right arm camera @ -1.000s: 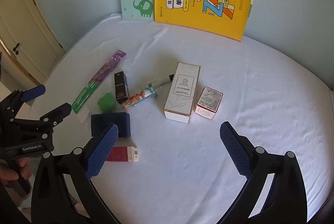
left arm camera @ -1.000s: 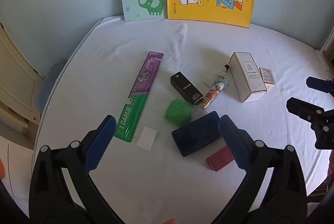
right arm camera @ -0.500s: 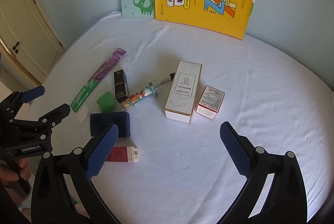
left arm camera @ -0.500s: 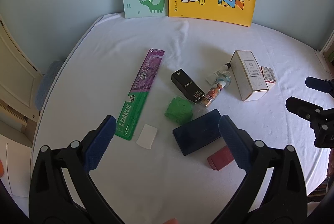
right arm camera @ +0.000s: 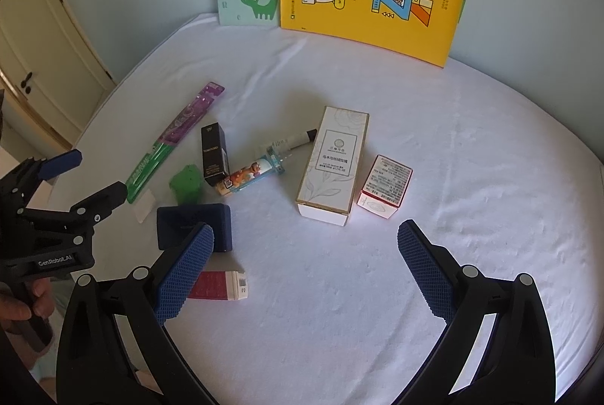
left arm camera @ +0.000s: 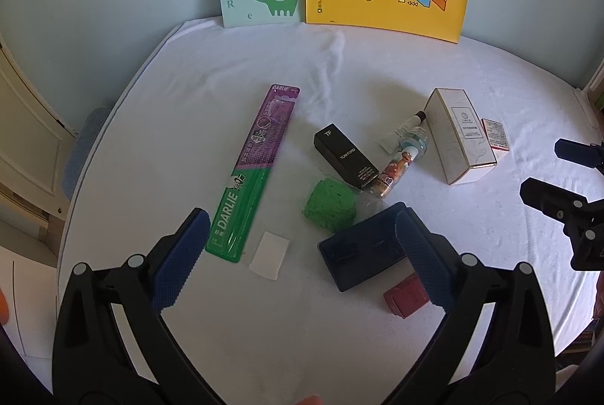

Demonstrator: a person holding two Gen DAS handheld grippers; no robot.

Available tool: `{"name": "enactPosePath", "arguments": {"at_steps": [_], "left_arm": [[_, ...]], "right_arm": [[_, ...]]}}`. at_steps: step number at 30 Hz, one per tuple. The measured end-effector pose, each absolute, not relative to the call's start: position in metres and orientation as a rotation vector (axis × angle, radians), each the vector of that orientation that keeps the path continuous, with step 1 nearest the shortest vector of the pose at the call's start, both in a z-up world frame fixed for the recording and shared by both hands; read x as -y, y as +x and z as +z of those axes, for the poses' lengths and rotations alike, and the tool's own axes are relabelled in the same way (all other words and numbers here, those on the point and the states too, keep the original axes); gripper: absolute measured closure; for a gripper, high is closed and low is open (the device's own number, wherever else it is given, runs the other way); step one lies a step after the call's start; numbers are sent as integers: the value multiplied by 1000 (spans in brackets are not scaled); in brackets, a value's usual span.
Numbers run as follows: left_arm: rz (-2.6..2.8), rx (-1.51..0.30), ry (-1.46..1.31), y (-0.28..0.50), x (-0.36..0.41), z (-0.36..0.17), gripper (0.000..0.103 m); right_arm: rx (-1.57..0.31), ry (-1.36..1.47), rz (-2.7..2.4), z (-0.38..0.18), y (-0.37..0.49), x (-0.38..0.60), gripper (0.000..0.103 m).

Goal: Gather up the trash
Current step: 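Move both grippers toward the white perfume box on the bed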

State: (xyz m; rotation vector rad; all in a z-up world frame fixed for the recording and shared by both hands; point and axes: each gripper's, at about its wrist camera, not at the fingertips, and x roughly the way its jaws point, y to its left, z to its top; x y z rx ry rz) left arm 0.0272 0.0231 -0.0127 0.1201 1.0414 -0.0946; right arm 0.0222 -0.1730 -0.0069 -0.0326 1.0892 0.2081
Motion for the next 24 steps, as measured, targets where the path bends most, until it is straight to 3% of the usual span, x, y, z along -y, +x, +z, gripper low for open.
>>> {"name": "enactPosePath", "arguments": {"at_steps": [24], "left_arm": [[-127,-1122,138,71,-25,-43,7]], "right_arm": [[-1159,-27,178,-34,65,172,6]]}}
